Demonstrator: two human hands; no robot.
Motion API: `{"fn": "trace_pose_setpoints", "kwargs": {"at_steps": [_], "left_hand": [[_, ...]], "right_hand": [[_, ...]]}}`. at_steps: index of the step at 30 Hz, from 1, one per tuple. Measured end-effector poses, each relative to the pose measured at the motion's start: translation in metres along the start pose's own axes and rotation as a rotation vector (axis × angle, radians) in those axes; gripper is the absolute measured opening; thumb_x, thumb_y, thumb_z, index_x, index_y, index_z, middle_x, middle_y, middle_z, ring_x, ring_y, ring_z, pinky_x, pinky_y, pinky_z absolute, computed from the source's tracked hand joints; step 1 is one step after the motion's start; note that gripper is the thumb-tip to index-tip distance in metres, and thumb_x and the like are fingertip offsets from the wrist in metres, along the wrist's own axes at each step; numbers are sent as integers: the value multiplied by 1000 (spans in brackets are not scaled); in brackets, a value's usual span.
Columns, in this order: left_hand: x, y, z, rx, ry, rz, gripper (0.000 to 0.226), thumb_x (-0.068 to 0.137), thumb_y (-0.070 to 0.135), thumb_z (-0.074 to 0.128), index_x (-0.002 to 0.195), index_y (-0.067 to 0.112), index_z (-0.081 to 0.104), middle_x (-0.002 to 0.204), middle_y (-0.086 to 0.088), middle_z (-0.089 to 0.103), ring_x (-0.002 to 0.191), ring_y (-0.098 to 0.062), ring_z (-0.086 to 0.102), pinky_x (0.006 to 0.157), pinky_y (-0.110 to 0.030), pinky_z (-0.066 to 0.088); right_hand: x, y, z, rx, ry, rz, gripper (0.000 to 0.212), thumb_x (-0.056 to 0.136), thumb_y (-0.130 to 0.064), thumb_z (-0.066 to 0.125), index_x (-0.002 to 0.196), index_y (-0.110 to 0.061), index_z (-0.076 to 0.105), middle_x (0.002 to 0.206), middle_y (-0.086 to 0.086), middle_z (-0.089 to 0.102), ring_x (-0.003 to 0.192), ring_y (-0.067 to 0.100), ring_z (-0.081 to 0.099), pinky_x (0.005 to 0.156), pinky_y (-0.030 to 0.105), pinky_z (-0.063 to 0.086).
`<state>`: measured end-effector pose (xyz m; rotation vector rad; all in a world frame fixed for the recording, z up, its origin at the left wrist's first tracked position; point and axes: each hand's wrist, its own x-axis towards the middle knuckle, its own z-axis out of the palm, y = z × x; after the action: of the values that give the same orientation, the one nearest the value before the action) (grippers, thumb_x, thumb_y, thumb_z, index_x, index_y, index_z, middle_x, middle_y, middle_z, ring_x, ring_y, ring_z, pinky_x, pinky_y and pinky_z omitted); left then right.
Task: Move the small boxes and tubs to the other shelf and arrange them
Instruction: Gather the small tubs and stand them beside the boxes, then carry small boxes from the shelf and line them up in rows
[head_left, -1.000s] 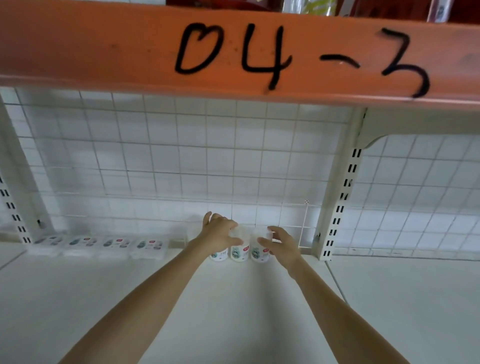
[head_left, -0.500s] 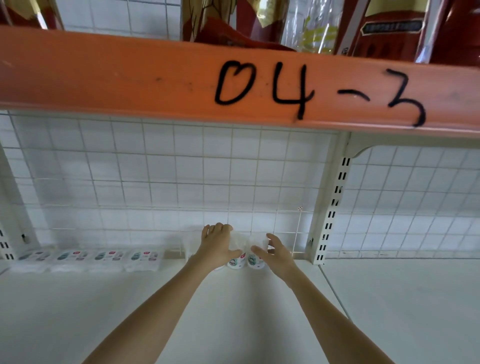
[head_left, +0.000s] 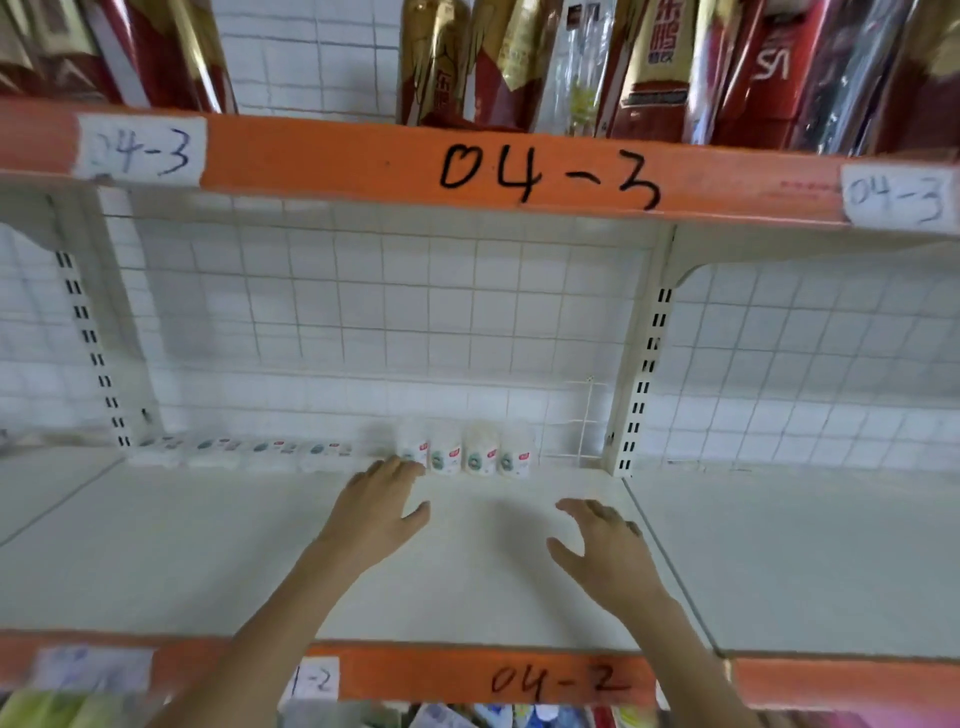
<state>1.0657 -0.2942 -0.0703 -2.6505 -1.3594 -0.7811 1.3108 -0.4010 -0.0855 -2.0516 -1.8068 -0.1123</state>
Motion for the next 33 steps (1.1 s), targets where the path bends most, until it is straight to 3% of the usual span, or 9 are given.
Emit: {"fn": "trace_pose_setpoints", "kwargs": {"at_steps": [4, 7, 10, 17, 22, 27, 30, 33], "left_hand": [[-71, 18, -21, -136, 87, -93, 49, 81, 46, 41, 113, 14, 59, 105, -1, 60, 100, -16, 58, 83, -32, 46], [-125, 29, -26, -116, 124, -118, 51, 73, 46, 37, 100, 13, 64, 90, -1, 64, 84, -19, 64, 71, -32, 52], [-177, 36, -34, -49, 81, -159, 41, 73, 42, 42, 95, 14, 64, 86, -1, 65, 77, -22, 65, 64, -31, 53], [-285, 26, -70, 193, -56, -309, 34, 71, 41, 40, 91, 20, 59, 75, 3, 64, 63, -18, 65, 50, -27, 52], [-367, -6, -115, 326, -86, -492, 38, 70, 41, 42, 85, 19, 69, 77, 5, 67, 65, -15, 66, 53, -25, 52], [-434, -51, -160, 362, -27, -728, 28, 61, 33, 69, 85, 21, 69, 79, 4, 66, 70, -18, 66, 54, -27, 52], [-464, -87, -185, 327, 32, -858, 30, 74, 32, 67, 102, 20, 67, 96, 2, 65, 92, -20, 63, 72, -33, 53], [-484, -132, -212, 316, 73, -895, 40, 79, 41, 52, 112, 21, 63, 109, 1, 62, 105, -21, 57, 86, -36, 47]], "right_hand": [[-53, -3, -7, -6, 26, -84, 43, 87, -39, 52, 128, -23, 51, 125, -6, 57, 113, 17, 55, 93, 35, 40], [-95, -7, -9, -22, 120, -199, 35, 70, -37, 57, 100, -21, 67, 91, -7, 70, 78, 17, 68, 64, 35, 53], [-132, -15, -9, -62, 72, -256, 37, 71, -45, 44, 91, -25, 66, 78, -10, 68, 67, 13, 65, 54, 30, 52], [-176, -72, 11, 4, -60, -422, 30, 70, -46, 51, 90, -29, 66, 76, -11, 66, 68, 11, 65, 55, 27, 52], [-179, -161, 32, 50, -160, -601, 36, 67, -46, 50, 90, -25, 68, 82, -10, 70, 71, 11, 68, 56, 31, 54], [-180, -270, 53, 129, -218, -801, 37, 71, -47, 49, 95, -26, 67, 90, -12, 69, 78, 11, 67, 61, 30, 53], [-179, -335, 70, 180, -222, -875, 42, 78, -49, 41, 102, -24, 65, 97, -9, 69, 86, 15, 66, 68, 34, 52], [-173, -399, 82, 169, -266, -943, 43, 87, -42, 47, 126, -24, 50, 126, -7, 55, 117, 17, 51, 93, 36, 40]]}}
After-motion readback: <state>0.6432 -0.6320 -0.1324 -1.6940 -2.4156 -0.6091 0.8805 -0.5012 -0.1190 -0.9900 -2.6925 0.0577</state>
